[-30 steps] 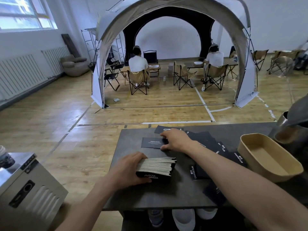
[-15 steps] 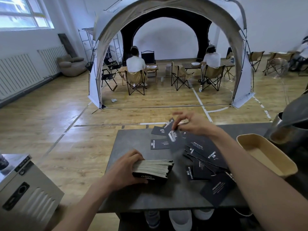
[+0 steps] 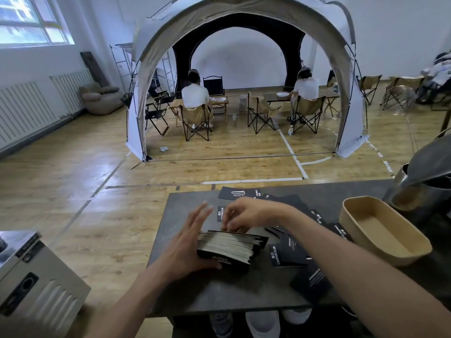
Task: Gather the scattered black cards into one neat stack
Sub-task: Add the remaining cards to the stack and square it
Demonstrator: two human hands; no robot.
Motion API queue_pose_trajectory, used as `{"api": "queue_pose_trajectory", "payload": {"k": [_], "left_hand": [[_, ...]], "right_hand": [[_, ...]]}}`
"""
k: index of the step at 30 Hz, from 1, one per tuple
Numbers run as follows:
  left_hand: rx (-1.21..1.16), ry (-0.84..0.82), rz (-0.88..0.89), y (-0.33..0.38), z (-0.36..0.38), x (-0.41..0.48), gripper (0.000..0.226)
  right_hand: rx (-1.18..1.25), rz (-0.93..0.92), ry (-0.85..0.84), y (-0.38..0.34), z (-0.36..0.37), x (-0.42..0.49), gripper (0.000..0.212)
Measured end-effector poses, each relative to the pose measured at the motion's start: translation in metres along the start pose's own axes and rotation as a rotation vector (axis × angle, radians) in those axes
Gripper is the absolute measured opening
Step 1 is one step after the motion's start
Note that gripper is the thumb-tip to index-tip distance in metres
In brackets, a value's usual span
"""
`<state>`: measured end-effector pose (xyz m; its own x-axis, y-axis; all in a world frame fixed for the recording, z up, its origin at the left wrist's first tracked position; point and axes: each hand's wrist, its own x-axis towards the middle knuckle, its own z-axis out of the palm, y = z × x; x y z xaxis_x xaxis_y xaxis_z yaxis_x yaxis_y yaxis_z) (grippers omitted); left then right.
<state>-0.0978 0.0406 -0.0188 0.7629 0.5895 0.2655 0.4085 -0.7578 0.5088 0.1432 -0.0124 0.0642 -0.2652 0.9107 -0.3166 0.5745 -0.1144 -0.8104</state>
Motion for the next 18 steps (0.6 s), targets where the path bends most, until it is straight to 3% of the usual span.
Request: {"api": "queue_pose_trajectory", "payload": {"k": [2, 3, 5, 6, 9, 11, 15, 18], "left_hand": [[0.041, -0.059, 0.006, 0.000, 0.001, 0.000, 0.094], [0.059, -0.066, 0.004, 0.000, 0.001, -0.001, 0.080], [0.064, -0.057, -0.021, 0.001, 0.002, -0.002, 0.066], [0.067, -0.054, -0.041, 0.002, 0.001, -0.003, 0.064], [0.075, -0.049, -0.102, 0.006, -0.002, -0.004, 0.064], [0.092, -0.059, -0.125, 0.009, -0.004, -0.003, 0.065], [0.102, -0.067, -0.152, 0.010, -0.004, -0.001, 0.067], [0.108, -0.058, -0.163, 0.011, -0.004, -0.003, 0.068]], "right_hand": [[0.360, 0.027, 0.122, 0.011, -0.014, 0.012, 0.008], [0.324, 0.046, 0.302, 0.022, -0.025, 0.024, 0.008], [-0.095, 0.131, 0.666, 0.044, -0.046, 0.049, 0.014], [-0.284, 0.182, 0.713, 0.050, -0.051, 0.056, 0.024], [-0.540, 0.285, 0.521, 0.058, -0.054, 0.071, 0.054], [-0.583, 0.309, 0.454, 0.065, -0.052, 0.079, 0.056], [-0.461, 0.213, 0.620, 0.069, -0.051, 0.087, 0.048], [-0.403, 0.050, 0.778, 0.057, -0.051, 0.083, 0.026]]}}
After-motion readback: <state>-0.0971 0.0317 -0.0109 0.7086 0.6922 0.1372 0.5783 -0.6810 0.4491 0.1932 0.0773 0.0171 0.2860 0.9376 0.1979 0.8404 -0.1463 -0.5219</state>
